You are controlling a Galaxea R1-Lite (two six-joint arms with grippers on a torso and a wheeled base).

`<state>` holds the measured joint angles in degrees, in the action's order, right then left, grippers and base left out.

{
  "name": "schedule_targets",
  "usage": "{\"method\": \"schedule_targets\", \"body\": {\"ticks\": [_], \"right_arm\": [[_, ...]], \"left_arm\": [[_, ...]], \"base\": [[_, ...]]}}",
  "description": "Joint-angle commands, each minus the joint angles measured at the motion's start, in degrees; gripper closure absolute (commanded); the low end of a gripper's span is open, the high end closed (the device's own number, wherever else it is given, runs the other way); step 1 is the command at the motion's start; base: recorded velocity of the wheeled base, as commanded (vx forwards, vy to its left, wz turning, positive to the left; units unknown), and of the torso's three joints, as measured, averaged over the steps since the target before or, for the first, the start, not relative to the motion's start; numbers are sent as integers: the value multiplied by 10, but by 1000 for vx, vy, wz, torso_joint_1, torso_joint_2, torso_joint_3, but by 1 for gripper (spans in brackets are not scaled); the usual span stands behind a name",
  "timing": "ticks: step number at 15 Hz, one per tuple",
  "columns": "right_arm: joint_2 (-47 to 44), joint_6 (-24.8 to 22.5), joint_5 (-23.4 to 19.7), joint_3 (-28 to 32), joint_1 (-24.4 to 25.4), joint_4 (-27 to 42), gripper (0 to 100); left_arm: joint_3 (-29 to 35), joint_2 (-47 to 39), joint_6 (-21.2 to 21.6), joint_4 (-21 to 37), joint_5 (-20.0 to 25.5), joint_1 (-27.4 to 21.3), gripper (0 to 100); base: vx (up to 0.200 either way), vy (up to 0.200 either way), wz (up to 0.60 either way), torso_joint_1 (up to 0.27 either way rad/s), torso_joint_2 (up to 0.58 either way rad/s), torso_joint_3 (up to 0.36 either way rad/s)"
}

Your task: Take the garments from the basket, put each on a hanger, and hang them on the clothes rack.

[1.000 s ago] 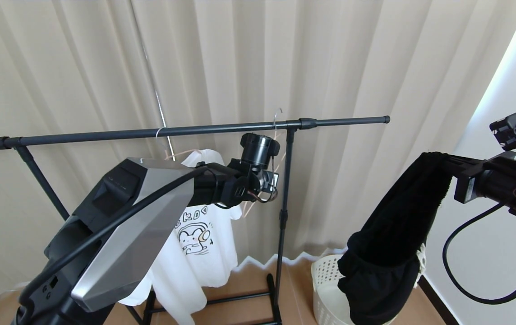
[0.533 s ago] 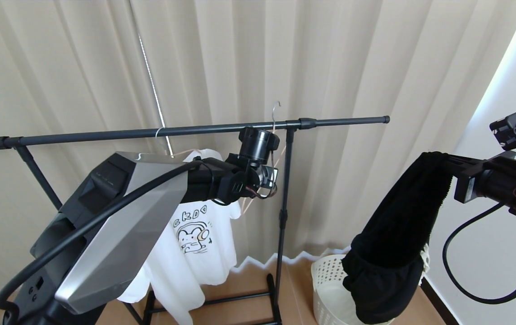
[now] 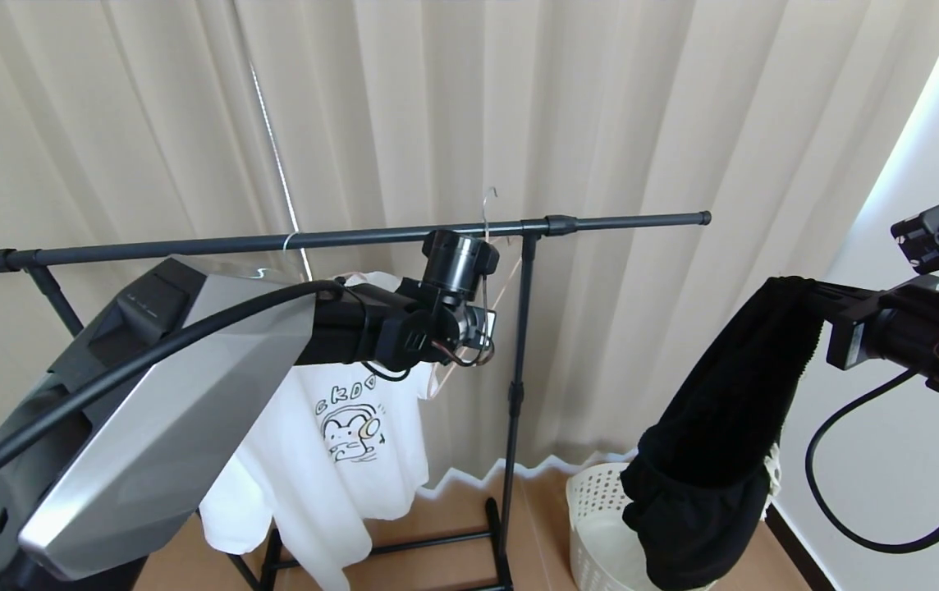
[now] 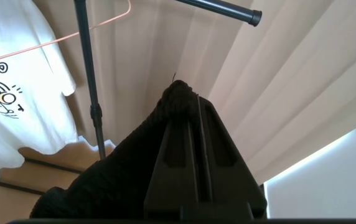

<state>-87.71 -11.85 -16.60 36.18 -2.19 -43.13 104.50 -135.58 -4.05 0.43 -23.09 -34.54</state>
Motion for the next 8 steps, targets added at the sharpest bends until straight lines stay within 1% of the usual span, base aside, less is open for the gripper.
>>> {"method": "schedule_targets", "body": {"ticks": [1, 5, 7, 8], "right_arm": [[0, 0, 0, -1, 1, 0, 100], [2, 0, -1, -1, 1, 0, 100], [3, 0, 0, -2, 10, 0, 100], [3, 0, 2, -4, 18, 0, 100]], "left_arm": [[-29, 25, -3, -1, 1, 0, 100], [-68, 56, -18, -2, 1, 0, 100], [-105, 81, -21, -7, 1, 0, 100], [-136, 98, -25, -24, 2, 0, 100]], "base": [[0, 0, 0, 0, 0, 0], [0, 0, 0, 0, 0, 0], [0, 0, 0, 0, 0, 0], [0, 0, 0, 0, 0, 0]]}}
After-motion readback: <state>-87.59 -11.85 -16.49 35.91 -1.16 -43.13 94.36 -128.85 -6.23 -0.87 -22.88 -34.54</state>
